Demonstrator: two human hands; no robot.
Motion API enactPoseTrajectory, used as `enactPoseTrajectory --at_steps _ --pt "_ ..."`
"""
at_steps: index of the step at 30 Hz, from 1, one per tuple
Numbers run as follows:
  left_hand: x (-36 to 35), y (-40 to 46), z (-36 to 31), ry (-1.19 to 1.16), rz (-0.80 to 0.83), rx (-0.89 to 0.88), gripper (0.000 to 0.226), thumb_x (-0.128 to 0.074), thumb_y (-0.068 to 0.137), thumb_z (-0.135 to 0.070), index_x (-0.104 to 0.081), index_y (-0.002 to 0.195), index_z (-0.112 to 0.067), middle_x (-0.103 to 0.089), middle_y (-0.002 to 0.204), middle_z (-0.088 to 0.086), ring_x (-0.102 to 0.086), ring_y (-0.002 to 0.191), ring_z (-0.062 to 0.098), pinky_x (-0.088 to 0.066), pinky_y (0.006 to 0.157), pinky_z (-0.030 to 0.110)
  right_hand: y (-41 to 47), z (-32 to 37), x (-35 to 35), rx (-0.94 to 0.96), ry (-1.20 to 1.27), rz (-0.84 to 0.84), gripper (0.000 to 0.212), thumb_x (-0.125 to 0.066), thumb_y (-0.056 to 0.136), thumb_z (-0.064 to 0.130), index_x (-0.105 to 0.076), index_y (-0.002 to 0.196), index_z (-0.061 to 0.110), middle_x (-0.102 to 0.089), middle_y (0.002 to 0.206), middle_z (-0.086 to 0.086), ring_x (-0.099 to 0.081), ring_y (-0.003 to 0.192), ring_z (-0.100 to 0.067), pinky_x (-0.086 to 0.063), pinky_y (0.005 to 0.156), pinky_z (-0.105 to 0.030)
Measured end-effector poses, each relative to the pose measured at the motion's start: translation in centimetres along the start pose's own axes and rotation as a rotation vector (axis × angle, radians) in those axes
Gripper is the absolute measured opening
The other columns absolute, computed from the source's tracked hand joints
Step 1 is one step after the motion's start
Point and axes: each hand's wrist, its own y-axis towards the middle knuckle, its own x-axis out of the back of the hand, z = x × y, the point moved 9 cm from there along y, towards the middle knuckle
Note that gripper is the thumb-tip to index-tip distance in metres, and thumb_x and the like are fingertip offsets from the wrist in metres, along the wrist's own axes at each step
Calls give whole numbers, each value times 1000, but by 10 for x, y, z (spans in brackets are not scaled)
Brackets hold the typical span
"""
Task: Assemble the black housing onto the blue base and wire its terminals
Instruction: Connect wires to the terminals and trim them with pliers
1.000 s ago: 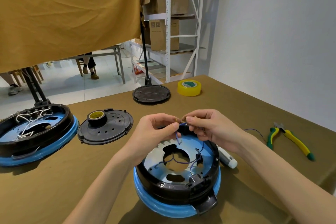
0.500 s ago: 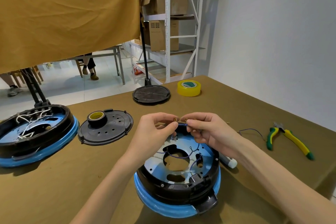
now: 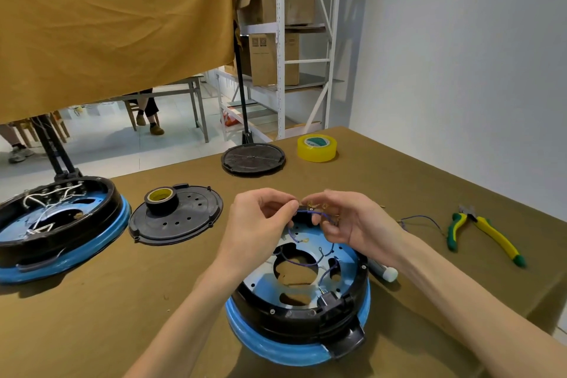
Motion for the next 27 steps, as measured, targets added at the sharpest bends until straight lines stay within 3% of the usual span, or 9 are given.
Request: enactPoseTrajectory --at_steps 5,12,17,24,27 --pt "3 4 6 -76 21 43 8 -73 94 -16 -78 90 -22 -76 72 -7 -69 64 3 -52 62 12 -1 -2 5 -27 197 -42 38 -58 93 32 -79 104 2 -68 90 -17 -54 64 -15 -49 61 -23" --pt "2 6 16 -173 66 109 11 -70 97 -21 -80 100 -23 -77 78 -4 -65 67 3 -53 68 14 -3 1 7 -8 245 -9 33 -59 92 23 -77 107 0 -69 91 -13 -62 70 -16 -56 67 -27" --pt "-1 5 23 -224 104 171 12 -71 96 -25 -81 101 -25 -79 84 -3 -67 72 4 -56 73 17 -5 7 7 19 192 -15 26 -64 88 14 -77 107 1 -67 90 -14 -62 72 -18 -57 67 -28" --pt "-6 2 25 -274 122 233 10 -79 88 -28 -83 89 -19 -78 78 7 -67 65 8 -53 62 14 -4 10 8 41 183 -44 25 -69 79 4 -78 102 0 -68 89 -15 -61 70 -17 -55 71 -26" --pt "-2 2 23 -241 103 210 8 -77 90 -24 -83 90 -19 -80 82 3 -73 71 7 -55 63 14 -4 12 9 55 170 -40 24 -69 80 2 -79 101 1 -71 92 -15 -62 70 -16 -56 71 -26"
